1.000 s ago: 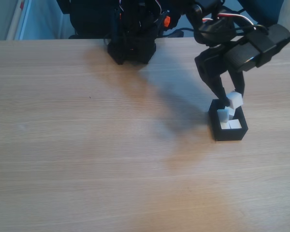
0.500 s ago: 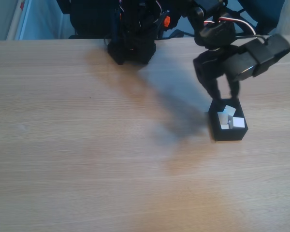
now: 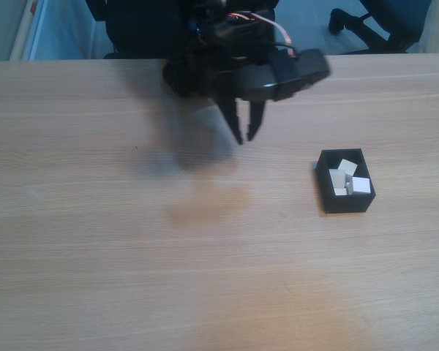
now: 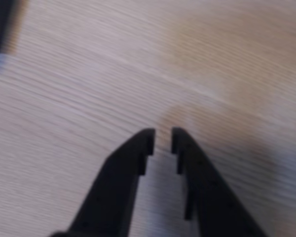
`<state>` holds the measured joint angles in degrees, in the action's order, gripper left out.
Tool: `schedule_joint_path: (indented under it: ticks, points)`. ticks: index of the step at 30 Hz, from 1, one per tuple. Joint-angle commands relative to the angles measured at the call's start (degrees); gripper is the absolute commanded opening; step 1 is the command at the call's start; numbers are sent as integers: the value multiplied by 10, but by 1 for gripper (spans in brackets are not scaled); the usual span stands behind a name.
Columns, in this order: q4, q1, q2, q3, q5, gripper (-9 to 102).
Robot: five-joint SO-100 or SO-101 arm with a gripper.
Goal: Pick blocks and place them in the box.
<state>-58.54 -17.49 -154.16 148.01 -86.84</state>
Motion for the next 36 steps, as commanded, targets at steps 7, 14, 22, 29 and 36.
schedule_joint_path:
  ticks: [7, 14, 22, 29, 36]
  points:
    - [-128, 83, -279, 160, -43, 0]
    - [-180, 123, -346, 253, -32, 0]
    - [-178, 132, -411, 358, -39, 0]
    - [-232, 123, -412, 359, 12, 0]
    - [-232, 131, -412, 359, 6, 0]
